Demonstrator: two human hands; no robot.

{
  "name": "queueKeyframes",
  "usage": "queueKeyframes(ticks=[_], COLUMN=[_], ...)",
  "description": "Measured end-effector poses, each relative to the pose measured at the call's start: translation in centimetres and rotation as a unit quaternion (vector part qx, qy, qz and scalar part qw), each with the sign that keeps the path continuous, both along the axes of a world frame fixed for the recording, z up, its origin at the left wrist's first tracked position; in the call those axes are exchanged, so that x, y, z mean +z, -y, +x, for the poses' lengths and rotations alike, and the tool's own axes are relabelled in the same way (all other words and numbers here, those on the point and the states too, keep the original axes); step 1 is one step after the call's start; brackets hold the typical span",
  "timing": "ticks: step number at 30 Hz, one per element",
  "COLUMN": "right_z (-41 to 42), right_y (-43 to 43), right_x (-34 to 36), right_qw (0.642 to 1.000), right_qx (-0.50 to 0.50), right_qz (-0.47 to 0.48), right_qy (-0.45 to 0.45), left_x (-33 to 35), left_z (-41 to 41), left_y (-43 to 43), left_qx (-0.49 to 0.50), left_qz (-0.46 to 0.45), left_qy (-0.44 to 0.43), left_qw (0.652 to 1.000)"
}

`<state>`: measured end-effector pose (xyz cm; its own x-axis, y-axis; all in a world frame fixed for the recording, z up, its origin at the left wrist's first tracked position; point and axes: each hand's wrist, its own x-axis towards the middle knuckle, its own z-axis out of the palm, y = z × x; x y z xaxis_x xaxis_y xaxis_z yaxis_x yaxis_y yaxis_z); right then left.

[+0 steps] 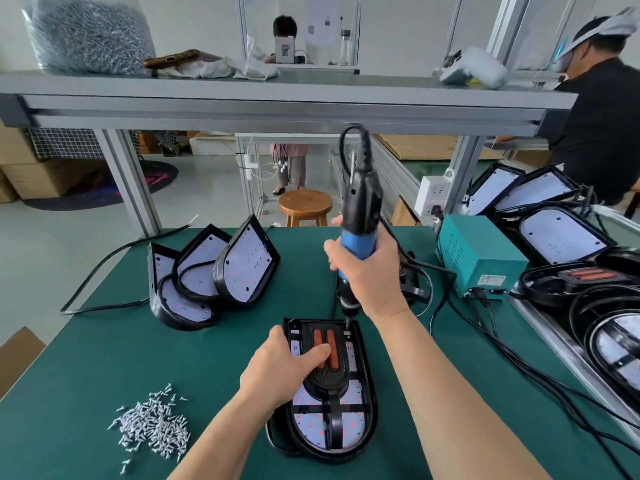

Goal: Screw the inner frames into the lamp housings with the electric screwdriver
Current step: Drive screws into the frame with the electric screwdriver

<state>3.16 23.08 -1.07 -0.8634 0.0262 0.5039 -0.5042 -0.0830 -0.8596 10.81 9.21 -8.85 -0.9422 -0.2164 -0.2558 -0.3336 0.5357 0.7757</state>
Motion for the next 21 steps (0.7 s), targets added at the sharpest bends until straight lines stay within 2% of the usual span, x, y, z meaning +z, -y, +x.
queueKeyframes(ticks=[4, 8, 10, 12, 14, 16, 21], right_z=[0.5, 2.5, 3.4, 4.4, 5.3, 5.8, 5.6], right_y=[-3.1, -6.5, -8.0, -8.9, -9.0, -8.7, -8.1], right_x=[2.1, 0.5, -1.6, -4.1, -6.3, -7.8, -8.6], right_qw=[0.987, 0.958, 0.925, 0.874, 0.839, 0.822, 0.812], right_qx=[-0.067, -0.1, -0.073, -0.056, -0.063, -0.071, -0.048], right_qz=[-0.144, -0.264, -0.355, -0.437, -0.468, -0.474, -0.487], right_qy=[0.01, 0.048, 0.117, 0.206, 0.27, 0.306, 0.318], left_x=[0.0, 0.0, 0.2, 0.3, 0.4, 0.6, 0.5], left_z=[-0.1, 0.0, 0.1, 0.3, 0.5, 0.7, 1.1], left_y=[0.2, 0.3, 0.3, 0.3, 0.2, 0.1, 0.3], left_qx=[-0.002, -0.002, -0.005, -0.011, -0.022, -0.026, -0.03], left_qz=[0.004, 0.002, 0.016, 0.039, 0.054, 0.059, 0.07], left_qy=[-0.001, -0.002, -0.006, -0.011, -0.017, -0.023, -0.034], left_qw=[1.0, 1.0, 1.0, 0.999, 0.998, 0.998, 0.997])
